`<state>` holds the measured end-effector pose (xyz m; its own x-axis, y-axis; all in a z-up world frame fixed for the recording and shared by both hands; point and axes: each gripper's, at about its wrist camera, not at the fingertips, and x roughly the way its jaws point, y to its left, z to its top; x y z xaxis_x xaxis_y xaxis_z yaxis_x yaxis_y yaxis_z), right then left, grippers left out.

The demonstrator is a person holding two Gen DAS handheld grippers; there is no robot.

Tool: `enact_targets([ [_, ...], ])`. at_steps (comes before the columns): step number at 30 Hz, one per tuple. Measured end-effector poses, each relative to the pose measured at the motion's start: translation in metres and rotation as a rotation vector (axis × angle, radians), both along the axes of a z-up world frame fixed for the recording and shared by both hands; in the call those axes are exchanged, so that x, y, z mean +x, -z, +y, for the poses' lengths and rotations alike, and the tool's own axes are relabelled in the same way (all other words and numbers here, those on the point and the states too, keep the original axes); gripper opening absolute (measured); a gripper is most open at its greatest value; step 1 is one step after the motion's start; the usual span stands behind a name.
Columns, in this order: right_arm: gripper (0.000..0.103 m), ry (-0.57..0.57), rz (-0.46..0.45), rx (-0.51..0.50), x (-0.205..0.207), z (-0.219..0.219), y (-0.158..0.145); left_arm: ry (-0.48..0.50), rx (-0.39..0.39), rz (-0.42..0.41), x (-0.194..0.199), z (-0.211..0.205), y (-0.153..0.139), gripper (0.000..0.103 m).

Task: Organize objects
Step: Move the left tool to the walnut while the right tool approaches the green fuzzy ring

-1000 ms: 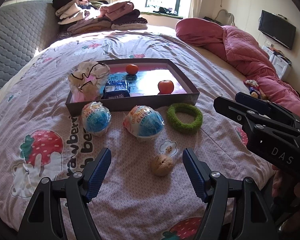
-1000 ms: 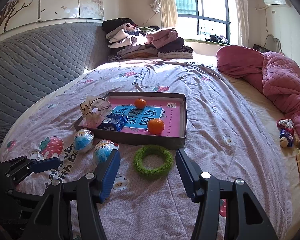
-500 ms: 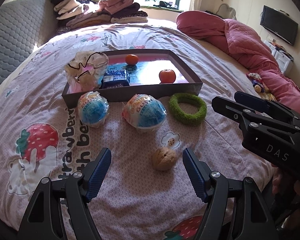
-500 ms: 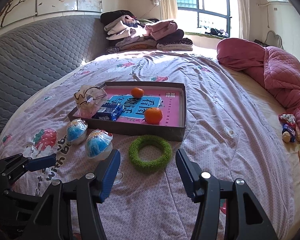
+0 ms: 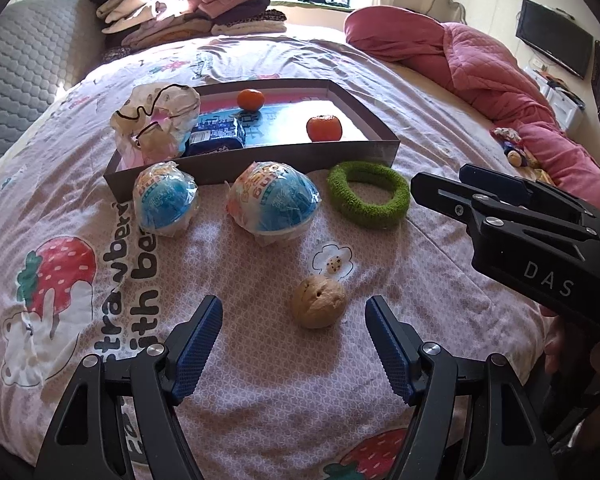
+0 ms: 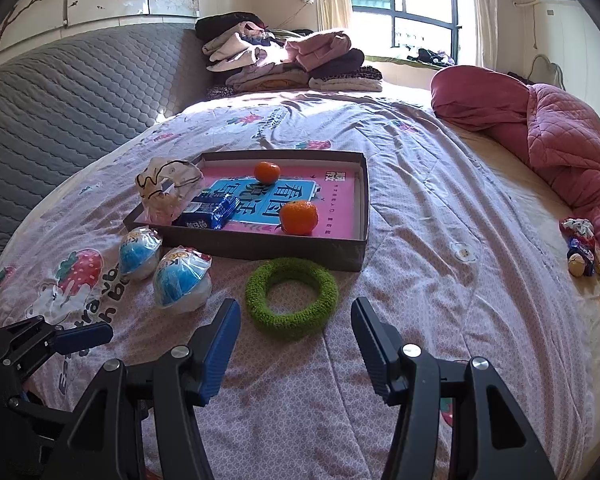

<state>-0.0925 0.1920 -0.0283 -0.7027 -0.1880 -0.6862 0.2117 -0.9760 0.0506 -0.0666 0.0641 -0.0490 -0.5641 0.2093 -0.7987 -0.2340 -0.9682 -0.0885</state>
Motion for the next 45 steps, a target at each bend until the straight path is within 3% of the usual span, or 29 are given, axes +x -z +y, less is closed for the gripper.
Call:
enact_targets([
  [29,0.057,0.095,-0.066,0.035,-0.057,0.004,0.044,0.024,-0.014,0.018,-0.012,0.013,0.027,0.075],
  [39,0.057,0.075,-0.095,0.062,-0.065,-0.003,0.058,0.026,-0.007,0.021,-0.015,0.013,0.033,0.067],
  [45,0.045,0.064,-0.099,0.045,-0.067,-0.002,0.061,0.031,-0.015,0.028,-0.016,0.015,0.035,0.060],
])
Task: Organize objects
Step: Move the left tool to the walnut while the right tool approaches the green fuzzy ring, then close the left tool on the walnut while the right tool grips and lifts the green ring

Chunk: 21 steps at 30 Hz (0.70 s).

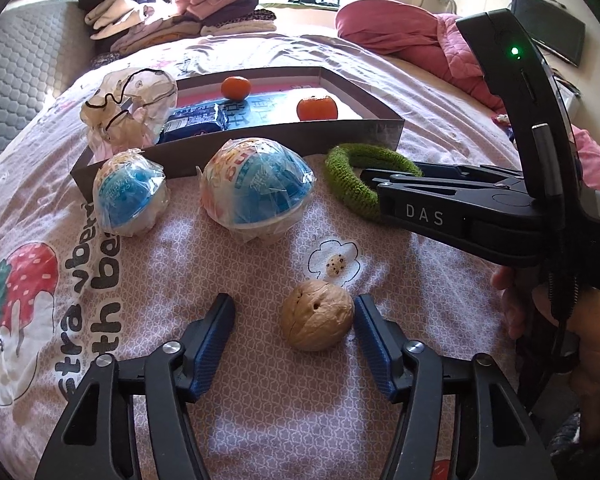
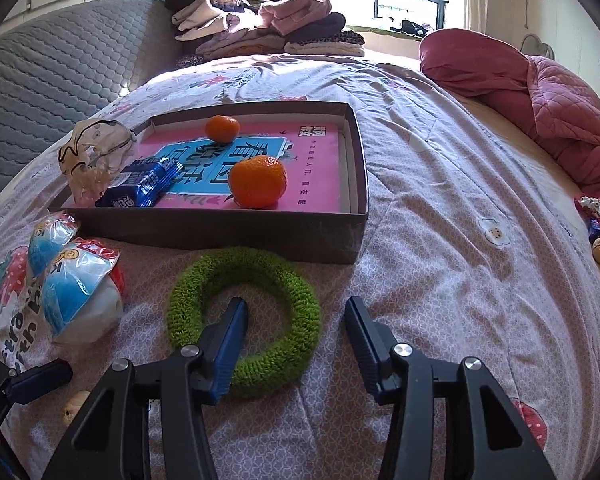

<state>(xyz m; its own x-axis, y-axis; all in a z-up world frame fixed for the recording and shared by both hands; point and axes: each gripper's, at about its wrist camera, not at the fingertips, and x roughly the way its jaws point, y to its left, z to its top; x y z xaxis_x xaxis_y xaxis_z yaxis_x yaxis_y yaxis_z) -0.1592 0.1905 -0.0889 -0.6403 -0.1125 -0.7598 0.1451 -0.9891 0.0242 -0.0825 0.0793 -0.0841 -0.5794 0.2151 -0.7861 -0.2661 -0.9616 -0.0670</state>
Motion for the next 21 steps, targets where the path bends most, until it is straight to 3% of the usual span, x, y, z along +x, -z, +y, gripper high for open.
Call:
enact_targets([
  [10,0.016,-0.023,0.018,-0.008,0.003,-0.002,-0.001,0.027,-0.001,0.014,0.003,0.004,-0.001,0.034],
  [21,0.013,-0.073,0.052,-0.052,0.016,-0.003,-0.008,0.014,0.007,0.049,0.008,-0.001,-0.015,0.034],
])
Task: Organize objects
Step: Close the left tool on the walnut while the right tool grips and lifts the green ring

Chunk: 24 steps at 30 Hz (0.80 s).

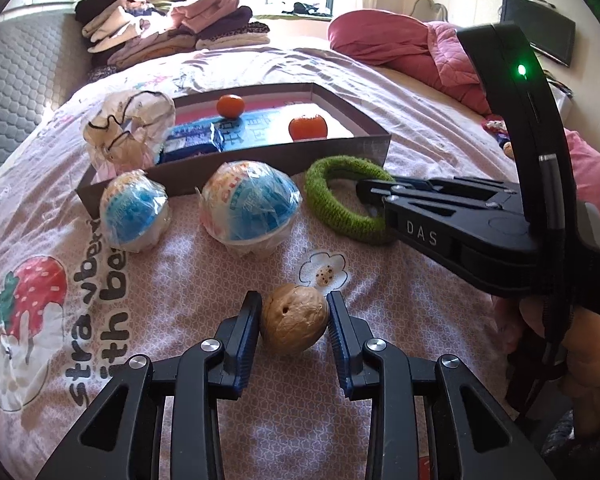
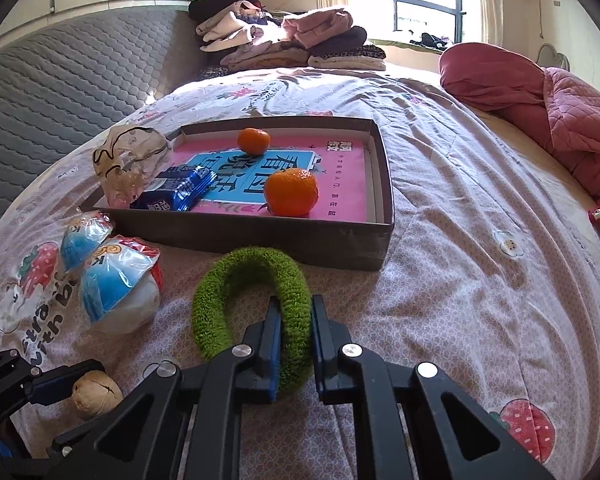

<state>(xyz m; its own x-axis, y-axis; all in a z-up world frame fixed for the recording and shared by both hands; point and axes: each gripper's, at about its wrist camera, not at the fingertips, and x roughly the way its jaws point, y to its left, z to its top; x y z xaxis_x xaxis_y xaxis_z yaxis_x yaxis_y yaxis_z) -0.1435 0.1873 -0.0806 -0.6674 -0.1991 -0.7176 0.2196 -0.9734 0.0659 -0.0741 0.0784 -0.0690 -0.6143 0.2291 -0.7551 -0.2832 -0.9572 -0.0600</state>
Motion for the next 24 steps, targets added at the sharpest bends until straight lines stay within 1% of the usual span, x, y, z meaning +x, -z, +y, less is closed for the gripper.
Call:
enact_targets([
  [7,0.013,-0.008,0.037,-0.039,0.013,0.007,-0.009,-0.017,-0.005,0.041,0.003,-0.002,-0.017,0.034],
  [14,0.013,-0.016,0.093,-0.078,0.021,0.011,-0.025,-0.042,-0.005,0.070,0.002,-0.008,-0.028,0.034],
  [24,0.013,-0.044,0.178,-0.083,0.029,0.005,-0.039,-0.090,0.024,0.108,-0.002,-0.028,-0.040,0.034],
])
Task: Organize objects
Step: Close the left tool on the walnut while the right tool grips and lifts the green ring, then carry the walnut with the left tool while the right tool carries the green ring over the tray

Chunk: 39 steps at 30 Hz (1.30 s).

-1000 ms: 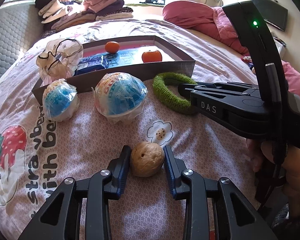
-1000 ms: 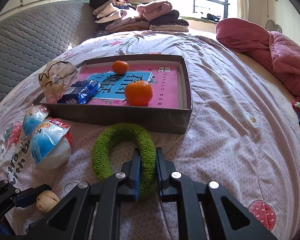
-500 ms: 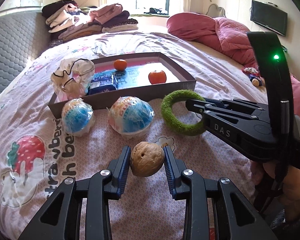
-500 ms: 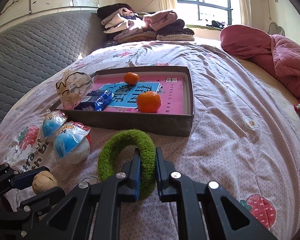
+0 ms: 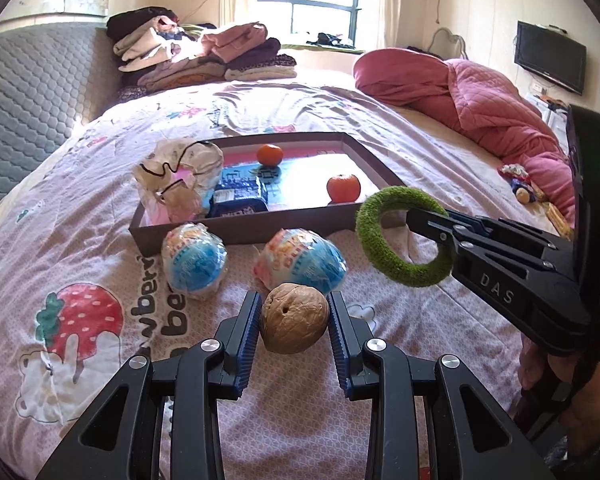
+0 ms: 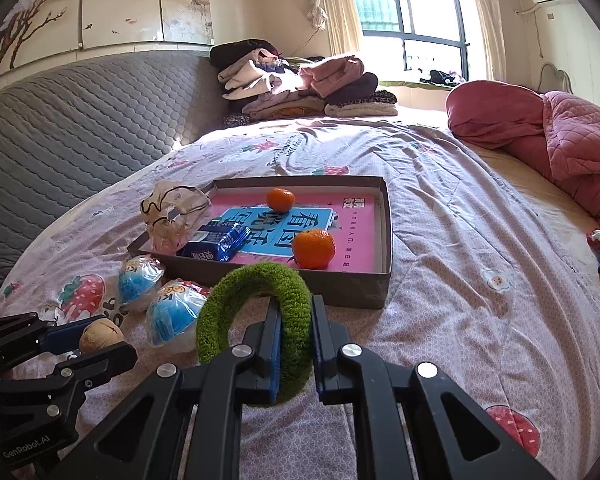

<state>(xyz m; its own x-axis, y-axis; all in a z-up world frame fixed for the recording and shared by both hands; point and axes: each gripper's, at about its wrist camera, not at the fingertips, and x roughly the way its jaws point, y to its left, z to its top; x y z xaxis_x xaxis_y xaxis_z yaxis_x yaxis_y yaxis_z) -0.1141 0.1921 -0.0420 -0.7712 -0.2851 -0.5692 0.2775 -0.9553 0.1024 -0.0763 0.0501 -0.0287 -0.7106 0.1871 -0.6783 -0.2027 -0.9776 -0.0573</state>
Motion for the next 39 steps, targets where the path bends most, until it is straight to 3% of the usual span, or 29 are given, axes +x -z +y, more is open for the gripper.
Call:
enact_targets([
  [23,0.013,0.006,0.090,0.004,0.009,-0.013,-0.013,-0.054,0.043,0.073,-0.033,-0.033,-0.013,0.034],
  [39,0.013,0.003,0.107,0.025,-0.024,-0.025,-0.028,-0.055,0.047,0.119,-0.082,-0.048,-0.027,0.034],
])
